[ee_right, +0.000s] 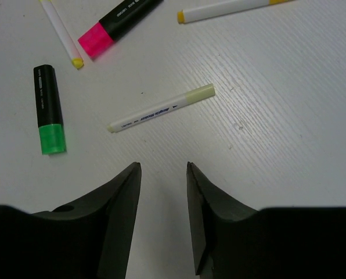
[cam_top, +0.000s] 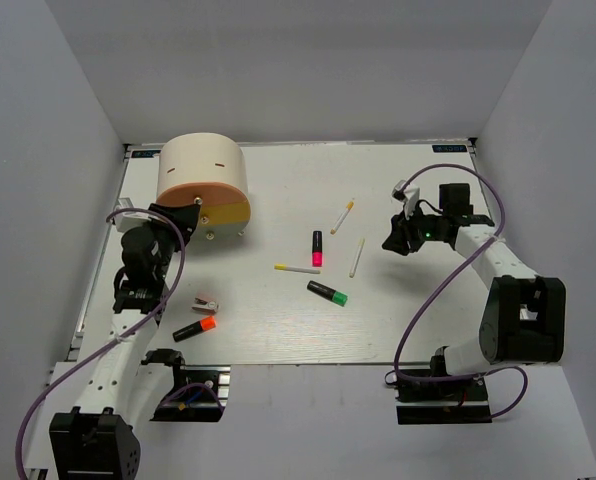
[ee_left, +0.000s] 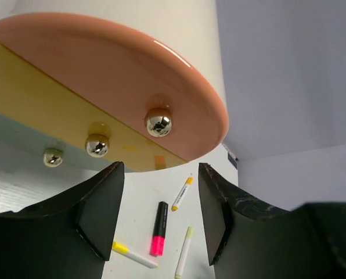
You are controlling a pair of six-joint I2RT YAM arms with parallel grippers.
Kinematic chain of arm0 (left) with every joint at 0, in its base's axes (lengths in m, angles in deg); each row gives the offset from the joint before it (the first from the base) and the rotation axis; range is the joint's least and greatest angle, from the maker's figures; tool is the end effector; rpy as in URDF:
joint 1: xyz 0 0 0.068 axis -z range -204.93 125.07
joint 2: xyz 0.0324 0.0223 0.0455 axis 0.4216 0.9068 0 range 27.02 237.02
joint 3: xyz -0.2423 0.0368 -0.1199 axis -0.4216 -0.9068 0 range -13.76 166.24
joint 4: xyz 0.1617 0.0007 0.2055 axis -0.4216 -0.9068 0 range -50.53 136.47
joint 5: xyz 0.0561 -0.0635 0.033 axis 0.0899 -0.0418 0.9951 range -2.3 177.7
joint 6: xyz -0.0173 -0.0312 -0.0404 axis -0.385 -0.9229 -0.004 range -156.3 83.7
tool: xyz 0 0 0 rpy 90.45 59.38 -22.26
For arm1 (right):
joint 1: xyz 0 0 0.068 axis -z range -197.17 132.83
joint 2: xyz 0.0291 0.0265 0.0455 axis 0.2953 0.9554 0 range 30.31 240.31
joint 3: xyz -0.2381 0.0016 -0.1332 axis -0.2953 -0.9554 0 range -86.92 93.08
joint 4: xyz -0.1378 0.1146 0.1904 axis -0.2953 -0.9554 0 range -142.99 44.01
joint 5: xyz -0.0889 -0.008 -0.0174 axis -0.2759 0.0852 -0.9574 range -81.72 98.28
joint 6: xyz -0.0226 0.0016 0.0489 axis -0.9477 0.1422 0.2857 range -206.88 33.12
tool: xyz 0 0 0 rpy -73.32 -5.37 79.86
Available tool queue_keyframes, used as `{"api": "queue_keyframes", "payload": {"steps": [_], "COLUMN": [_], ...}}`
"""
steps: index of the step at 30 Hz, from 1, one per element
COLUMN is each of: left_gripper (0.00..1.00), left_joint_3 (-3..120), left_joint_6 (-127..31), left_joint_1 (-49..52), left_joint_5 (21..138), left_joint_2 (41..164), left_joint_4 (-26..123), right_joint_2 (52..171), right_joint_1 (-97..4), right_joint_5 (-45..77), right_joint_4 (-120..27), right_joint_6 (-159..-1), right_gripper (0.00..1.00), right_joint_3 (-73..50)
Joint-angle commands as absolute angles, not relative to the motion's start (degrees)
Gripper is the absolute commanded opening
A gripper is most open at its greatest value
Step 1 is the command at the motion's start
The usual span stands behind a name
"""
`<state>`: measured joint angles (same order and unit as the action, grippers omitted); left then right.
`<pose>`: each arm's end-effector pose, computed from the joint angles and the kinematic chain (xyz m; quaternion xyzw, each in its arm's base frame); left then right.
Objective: Sort the stationery into containers
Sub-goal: Open the drawer
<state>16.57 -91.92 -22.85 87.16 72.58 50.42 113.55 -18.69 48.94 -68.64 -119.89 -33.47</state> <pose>0.1947 -0.0074 0.2742 -0.3455 0.6917 -0.3092 0.5537 0.2924 0.0310 0.2260 -0.3702 0.8146 0.2346 0.3798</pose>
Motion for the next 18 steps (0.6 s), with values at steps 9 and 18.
{"api": "queue_keyframes", "payload": {"steps": [9,18], "left_gripper": [0.66,0.66], "left_joint_3": [12.18,9.63], "left_joint_6": [-96.07,-99.75], "left_joint_1": [-23.09,-23.09], "left_joint_5": [86.56,86.56], "left_joint_2": [79.13,83.10], "left_joint_4": [65.97,76.08], "right_joint_2": [111.08,111.08], "right_joint_1": [-18.49,-18.49], "right_joint_5": [52.83,53.98], "right_joint_4": [-64.10,-64.01], "right_joint_6": [-121.24,-122.47], "right_gripper": [0.44,0.42], "right_joint_3": [-35.06,-35.94]}}
